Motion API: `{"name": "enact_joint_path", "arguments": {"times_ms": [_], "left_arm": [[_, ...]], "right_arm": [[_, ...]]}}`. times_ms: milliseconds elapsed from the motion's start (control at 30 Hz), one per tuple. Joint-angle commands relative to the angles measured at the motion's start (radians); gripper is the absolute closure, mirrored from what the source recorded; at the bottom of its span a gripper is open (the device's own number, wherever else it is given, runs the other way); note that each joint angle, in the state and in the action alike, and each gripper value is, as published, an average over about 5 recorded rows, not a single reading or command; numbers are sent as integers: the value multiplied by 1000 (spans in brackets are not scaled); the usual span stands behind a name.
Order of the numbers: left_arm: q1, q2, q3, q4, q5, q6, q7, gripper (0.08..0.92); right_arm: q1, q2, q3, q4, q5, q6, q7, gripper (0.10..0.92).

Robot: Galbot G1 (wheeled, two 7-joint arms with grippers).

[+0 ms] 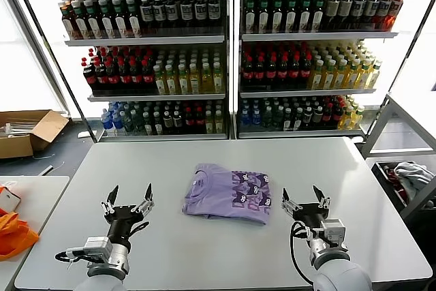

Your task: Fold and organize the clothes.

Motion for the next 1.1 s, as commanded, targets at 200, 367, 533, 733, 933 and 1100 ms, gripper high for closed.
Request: {"name": "enact_joint_path", "arguments": {"times_ms": [200, 367, 533, 733, 933, 1100], "left_arm": [[-7, 7, 5, 8, 105, -74, 38, 177], [-20, 15, 1, 22, 109, -62, 39, 177], [-17, 19, -4, 35, 84, -55, 30, 177], [-17, 21, -10, 31, 69, -48, 27, 177], [-16, 19, -8, 20, 69, -41, 27, 177], [-18, 18, -7, 24, 70, -38, 31, 177]], "right_arm": [[-55, 18, 72, 29, -75, 22, -15, 203], [-58, 12, 75, 16, -77, 28, -18, 203], [-62, 14, 71, 10, -80, 33, -19, 203], [-55, 17, 55, 10, -85, 30, -21, 203], [-47, 17, 47, 1, -85, 29, -25, 203], [-46, 19, 46, -13, -84, 32, -27, 203]]}}
